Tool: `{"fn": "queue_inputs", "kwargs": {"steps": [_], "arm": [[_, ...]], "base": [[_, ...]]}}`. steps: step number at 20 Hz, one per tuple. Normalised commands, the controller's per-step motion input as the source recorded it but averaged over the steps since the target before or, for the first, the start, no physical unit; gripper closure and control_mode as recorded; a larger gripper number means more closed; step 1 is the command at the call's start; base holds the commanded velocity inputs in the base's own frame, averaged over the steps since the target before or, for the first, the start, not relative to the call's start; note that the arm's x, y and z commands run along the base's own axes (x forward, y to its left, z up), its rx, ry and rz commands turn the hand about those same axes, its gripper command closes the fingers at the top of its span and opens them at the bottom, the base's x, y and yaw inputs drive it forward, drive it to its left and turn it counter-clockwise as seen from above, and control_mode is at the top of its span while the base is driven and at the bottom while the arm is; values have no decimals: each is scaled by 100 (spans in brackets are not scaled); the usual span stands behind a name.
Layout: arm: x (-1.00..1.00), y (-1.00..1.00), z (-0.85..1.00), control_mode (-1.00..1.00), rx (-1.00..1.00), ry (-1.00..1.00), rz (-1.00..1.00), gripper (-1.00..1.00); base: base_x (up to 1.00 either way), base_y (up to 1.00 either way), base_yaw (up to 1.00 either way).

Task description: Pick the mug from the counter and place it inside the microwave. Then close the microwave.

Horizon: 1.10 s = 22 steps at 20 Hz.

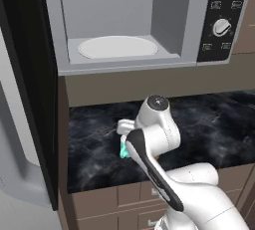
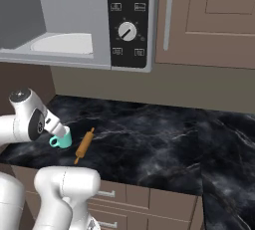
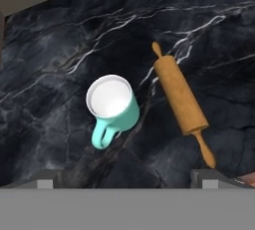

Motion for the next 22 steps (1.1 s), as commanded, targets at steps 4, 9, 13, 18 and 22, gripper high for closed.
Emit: {"fn": "queue_inputs", "kwargs": {"steps": [4,9,13,18,22], "arm": [[0,14,0,-100,0,0,0,-100],[0,15,-6,-100,0,0,1,-100],[0,17,-7,-100,0,1,0,-100],[0,13,-15,-100,0,2,0,-100],[0,5,-21,-100,0,4,0,-100]], "base": [[0,0,0],[0,0,0],[0,0,0],[0,0,0],[0,0,0]]}}
